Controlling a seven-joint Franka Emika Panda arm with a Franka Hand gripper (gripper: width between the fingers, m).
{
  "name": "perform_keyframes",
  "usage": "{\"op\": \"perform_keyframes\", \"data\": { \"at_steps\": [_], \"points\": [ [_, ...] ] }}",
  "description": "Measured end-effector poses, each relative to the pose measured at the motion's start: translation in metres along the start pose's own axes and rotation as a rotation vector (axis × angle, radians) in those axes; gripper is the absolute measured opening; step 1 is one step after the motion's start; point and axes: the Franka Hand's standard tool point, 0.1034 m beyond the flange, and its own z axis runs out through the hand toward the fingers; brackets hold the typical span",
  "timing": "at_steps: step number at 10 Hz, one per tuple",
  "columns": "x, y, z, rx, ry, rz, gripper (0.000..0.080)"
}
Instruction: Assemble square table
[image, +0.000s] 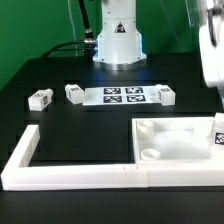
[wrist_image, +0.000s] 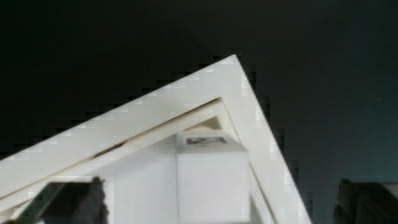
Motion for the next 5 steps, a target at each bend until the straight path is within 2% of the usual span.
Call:
{"op": "perform_keyframes", "data": {
  "at_steps": [5],
  "points": [
    [0.0004, 0.0027, 0.0051, -0.006, 0.006, -0.007, 0.0649]
  ]
}}
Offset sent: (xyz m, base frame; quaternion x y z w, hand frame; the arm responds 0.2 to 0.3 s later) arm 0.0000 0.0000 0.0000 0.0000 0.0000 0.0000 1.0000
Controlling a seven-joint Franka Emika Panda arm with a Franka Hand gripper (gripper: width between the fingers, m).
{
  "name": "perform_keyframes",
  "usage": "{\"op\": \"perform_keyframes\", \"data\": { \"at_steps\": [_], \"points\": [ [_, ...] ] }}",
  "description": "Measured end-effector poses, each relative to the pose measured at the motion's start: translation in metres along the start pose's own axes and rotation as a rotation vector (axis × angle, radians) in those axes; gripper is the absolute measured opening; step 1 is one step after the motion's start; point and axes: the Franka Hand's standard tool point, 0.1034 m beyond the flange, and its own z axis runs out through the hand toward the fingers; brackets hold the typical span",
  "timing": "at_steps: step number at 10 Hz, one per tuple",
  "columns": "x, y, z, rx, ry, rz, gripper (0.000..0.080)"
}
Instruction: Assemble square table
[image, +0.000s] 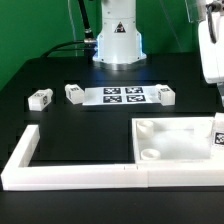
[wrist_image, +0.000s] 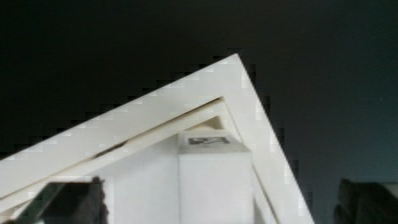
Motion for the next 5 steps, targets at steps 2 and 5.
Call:
{"op": "perform_keyframes", "data": {
  "at_steps": [2, 5],
  "points": [
    [-0.012, 0.016, -0.01, -0.005, -0.014, -0.093, 0.0649],
    [0.001, 0.062, -0.025, -0.018, -0.009, -0.296, 0.0649]
  ]
}}
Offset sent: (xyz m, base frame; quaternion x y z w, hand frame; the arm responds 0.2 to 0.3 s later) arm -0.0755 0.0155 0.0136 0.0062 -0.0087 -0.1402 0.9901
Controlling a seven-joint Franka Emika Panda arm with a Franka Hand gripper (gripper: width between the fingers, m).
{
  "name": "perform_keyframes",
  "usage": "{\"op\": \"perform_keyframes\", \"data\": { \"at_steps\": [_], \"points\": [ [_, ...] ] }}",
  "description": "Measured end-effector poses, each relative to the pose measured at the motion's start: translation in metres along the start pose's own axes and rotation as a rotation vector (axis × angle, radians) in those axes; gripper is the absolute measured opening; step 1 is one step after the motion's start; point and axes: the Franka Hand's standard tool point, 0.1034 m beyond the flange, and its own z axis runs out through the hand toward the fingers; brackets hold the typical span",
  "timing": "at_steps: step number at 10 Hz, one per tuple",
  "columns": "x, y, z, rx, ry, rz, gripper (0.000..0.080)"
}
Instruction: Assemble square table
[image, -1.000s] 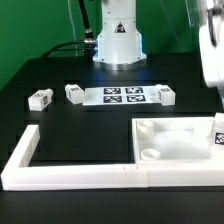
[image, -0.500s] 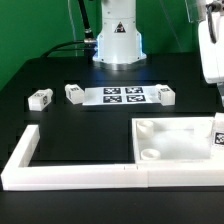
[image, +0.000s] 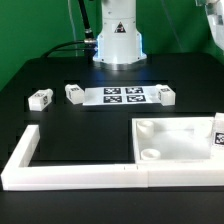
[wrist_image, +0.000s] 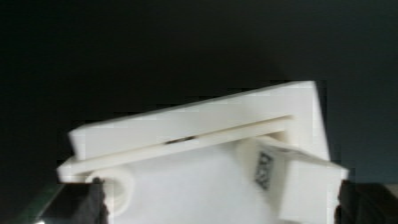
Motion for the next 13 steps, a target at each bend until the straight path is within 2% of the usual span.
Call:
{"op": "perform_keyframes", "data": {
  "at_steps": [4, 5, 6, 7, 9, 10, 13],
  "points": [
    [0.002, 0.0, 0.003, -0.004, 0.005, -0.299, 0.0649],
    [0.003, 0.002, 0.005, 0.006, 0.011, -0.395, 0.0649],
    [0.008, 0.017, 0.015, 0.018, 0.031, -0.496, 0.0649],
    [0.016, 0.04, 0.017, 0.002, 0.033, -0.578, 0.0649],
    [0.032, 0.083, 0.015, -0.001, 0.055, -0.825, 0.0649],
    [0.028, 0.102, 0.021, -0.041, 0.051, -0.869, 0.0649],
    [0.03, 0.1, 0.022, -0.049, 0.054, -1.08, 0.0649]
  ]
}}
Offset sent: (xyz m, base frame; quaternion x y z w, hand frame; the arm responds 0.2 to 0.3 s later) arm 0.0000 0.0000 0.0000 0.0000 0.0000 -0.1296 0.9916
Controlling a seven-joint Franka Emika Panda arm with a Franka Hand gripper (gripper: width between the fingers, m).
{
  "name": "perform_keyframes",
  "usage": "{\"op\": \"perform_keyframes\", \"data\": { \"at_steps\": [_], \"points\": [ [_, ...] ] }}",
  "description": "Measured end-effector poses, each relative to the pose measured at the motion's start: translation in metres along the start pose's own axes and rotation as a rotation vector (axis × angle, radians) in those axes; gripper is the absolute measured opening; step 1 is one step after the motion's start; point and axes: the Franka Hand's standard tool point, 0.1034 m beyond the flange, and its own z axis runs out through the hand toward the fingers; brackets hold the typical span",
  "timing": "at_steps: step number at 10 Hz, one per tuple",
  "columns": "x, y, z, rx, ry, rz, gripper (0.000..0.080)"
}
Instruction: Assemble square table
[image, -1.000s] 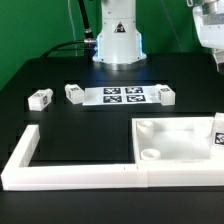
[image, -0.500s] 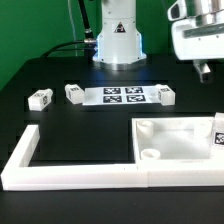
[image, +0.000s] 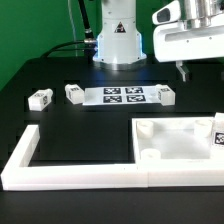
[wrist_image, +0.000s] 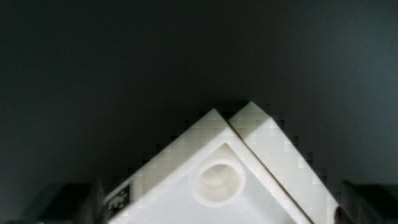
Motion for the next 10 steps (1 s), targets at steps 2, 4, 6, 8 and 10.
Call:
{"op": "perform_keyframes", "data": {
  "at_steps": [2, 4, 6, 8, 10],
  "points": [
    [-0.006, 0.026, 0.009, -0.025, -0.038, -0.179, 0.0649],
    [-0.026, 0.054, 0.014, -0.093, -0.17, -0.417, 0.0649],
    [-0.028, 0.065, 0.009, -0.104, -0.127, -0.672, 0.0649],
    [-0.03, 0.066, 0.01, -0.108, -0.156, -0.656, 0.0649],
    [-0.05, 0.074, 0.01, -0.14, -0.336, -0.626, 0.0649]
  ]
}}
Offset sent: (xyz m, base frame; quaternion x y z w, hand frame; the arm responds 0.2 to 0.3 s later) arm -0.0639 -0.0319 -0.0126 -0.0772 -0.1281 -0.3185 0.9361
